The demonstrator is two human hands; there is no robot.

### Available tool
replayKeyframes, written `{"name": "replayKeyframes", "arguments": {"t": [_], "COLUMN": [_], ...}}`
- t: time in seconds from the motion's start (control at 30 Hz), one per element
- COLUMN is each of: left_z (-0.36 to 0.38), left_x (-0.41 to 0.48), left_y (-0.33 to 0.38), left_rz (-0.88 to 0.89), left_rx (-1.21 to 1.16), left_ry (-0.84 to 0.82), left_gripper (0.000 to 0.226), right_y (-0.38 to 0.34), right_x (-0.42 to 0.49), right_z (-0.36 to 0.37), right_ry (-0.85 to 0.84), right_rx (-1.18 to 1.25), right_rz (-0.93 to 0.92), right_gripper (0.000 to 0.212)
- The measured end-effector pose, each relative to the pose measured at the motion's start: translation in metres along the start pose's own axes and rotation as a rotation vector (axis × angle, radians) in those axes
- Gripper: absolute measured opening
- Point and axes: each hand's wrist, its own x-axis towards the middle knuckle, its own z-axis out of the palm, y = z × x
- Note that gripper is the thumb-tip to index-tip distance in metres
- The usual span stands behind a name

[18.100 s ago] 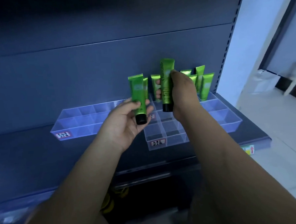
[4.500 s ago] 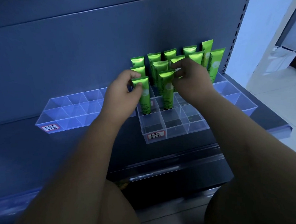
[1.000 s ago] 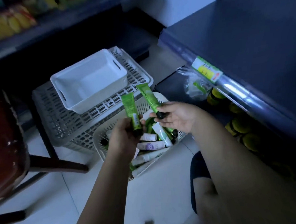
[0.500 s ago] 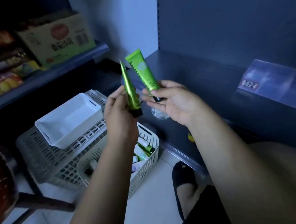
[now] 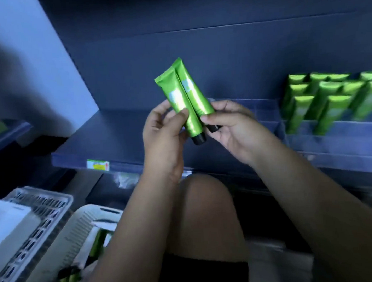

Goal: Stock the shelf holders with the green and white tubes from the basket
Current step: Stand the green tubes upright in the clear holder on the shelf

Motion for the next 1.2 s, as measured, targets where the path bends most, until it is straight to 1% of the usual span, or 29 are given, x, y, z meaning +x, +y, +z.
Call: {"name": "replayKeyframes", "arguments": {"t": [0.03,0.1,0.23,0.33,0.43,0.47,0.5,0.57,0.6,0.63,0.67,0.7,0.73,0.8,0.9,0.93,1.03,1.13,1.2], "left_z": [0.017,0.051,0.112,0.149,0.181,0.192,0.202,0.222,0.231,0.241,0.248,0.253,0.261,0.273,0.286,0.289,0.300,0.311,0.316], "left_x": [0.000,0.001,-0.002,-0.011,-0.011,-0.010,-0.008,-0.005,-0.003,-0.002,0.001,0.004,0.006,0.010,0.017,0.020,0.026,0.031,0.034], "left_y": [-0.009,-0.026,-0.062,-0.086,-0.101,-0.106,-0.110,-0.117,-0.122,-0.128,-0.132,-0.135,-0.140,-0.149,-0.159,-0.161,-0.169,-0.176,-0.177], "left_rz": [-0.020,-0.050,-0.094,-0.140,-0.160,-0.160,-0.157,-0.138,-0.124,-0.109,-0.085,-0.056,-0.029,0.028,0.112,0.150,0.299,0.493,0.542], "left_rx": [0.010,0.027,0.050,0.051,0.084,0.095,0.110,0.136,0.161,0.193,0.219,0.247,0.279,0.365,0.494,0.535,0.671,0.834,0.852], "left_ry": [-0.034,-0.101,-0.190,-0.264,-0.342,-0.366,-0.386,-0.403,-0.414,-0.430,-0.441,-0.454,-0.472,-0.506,-0.583,-0.619,-0.723,-0.724,-0.737], "left_gripper": [0.041,0.042,0.039,0.039,0.040,0.042,0.043,0.048,0.048,0.047,0.047,0.049,0.050,0.042,0.034,0.033,0.029,0.025,0.028], "right_y": [-0.011,-0.031,-0.055,-0.067,-0.084,-0.091,-0.099,-0.114,-0.122,-0.130,-0.136,-0.141,-0.146,-0.153,-0.156,-0.155,-0.152,-0.151,-0.149], "right_x": [-0.006,-0.019,-0.043,-0.054,-0.062,-0.066,-0.070,-0.075,-0.077,-0.080,-0.082,-0.082,-0.083,-0.084,-0.085,-0.084,-0.078,-0.072,-0.068], "right_z": [-0.019,-0.054,-0.117,-0.152,-0.172,-0.179,-0.186,-0.204,-0.215,-0.226,-0.233,-0.242,-0.255,-0.279,-0.305,-0.312,-0.324,-0.330,-0.332], "right_ry": [0.022,0.064,0.166,0.271,0.372,0.399,0.417,0.470,0.487,0.507,0.517,0.546,0.591,0.645,0.677,0.697,0.724,0.730,0.738], "right_rx": [-0.011,-0.042,-0.153,-0.224,-0.321,-0.339,-0.364,-0.442,-0.463,-0.472,-0.482,-0.497,-0.524,-0.584,-0.626,-0.628,-0.641,-0.656,-0.645], "right_rz": [-0.012,-0.045,-0.122,-0.189,-0.279,-0.295,-0.304,-0.326,-0.344,-0.363,-0.386,-0.415,-0.436,-0.456,-0.437,-0.432,-0.407,-0.395,-0.391], "right_gripper": [0.035,0.036,0.026,0.012,0.020,0.016,0.007,0.025,0.029,0.023,0.011,0.007,0.011,0.013,0.033,0.035,0.038,0.039,0.032]}}
